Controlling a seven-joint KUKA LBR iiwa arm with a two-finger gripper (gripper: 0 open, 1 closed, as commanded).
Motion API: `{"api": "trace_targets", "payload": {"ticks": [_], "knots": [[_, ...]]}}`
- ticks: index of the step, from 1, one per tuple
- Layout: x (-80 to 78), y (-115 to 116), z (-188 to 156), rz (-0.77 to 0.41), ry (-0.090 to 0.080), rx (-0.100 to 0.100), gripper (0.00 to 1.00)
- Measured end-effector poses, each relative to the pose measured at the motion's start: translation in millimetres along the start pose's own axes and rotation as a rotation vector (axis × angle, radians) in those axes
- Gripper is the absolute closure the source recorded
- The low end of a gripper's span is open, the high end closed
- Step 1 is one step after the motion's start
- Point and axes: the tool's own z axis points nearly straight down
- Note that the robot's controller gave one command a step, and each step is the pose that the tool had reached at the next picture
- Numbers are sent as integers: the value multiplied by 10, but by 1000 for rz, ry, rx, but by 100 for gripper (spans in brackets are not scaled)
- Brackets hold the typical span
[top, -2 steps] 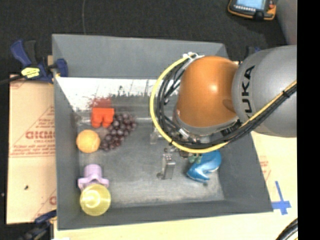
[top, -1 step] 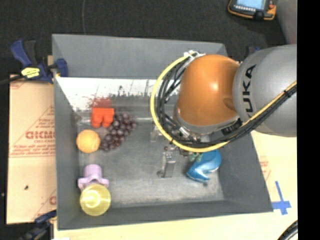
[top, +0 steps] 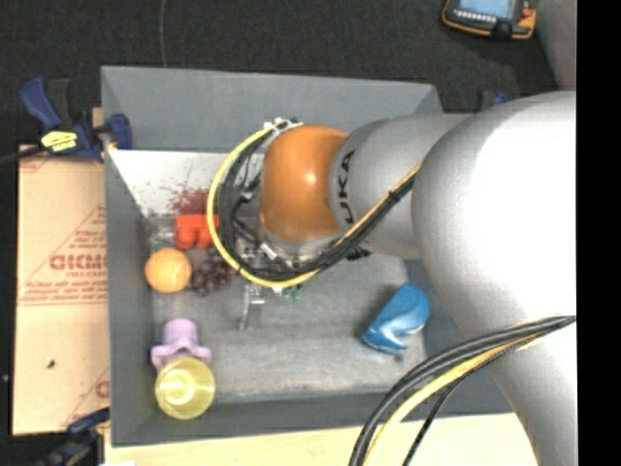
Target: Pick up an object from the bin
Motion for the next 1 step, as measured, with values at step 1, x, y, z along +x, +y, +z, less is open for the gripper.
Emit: {"api": "trace_targets", "payload": {"ticks": [1], "knots": [[-155, 239, -788, 20, -13, -1, 0]]}}
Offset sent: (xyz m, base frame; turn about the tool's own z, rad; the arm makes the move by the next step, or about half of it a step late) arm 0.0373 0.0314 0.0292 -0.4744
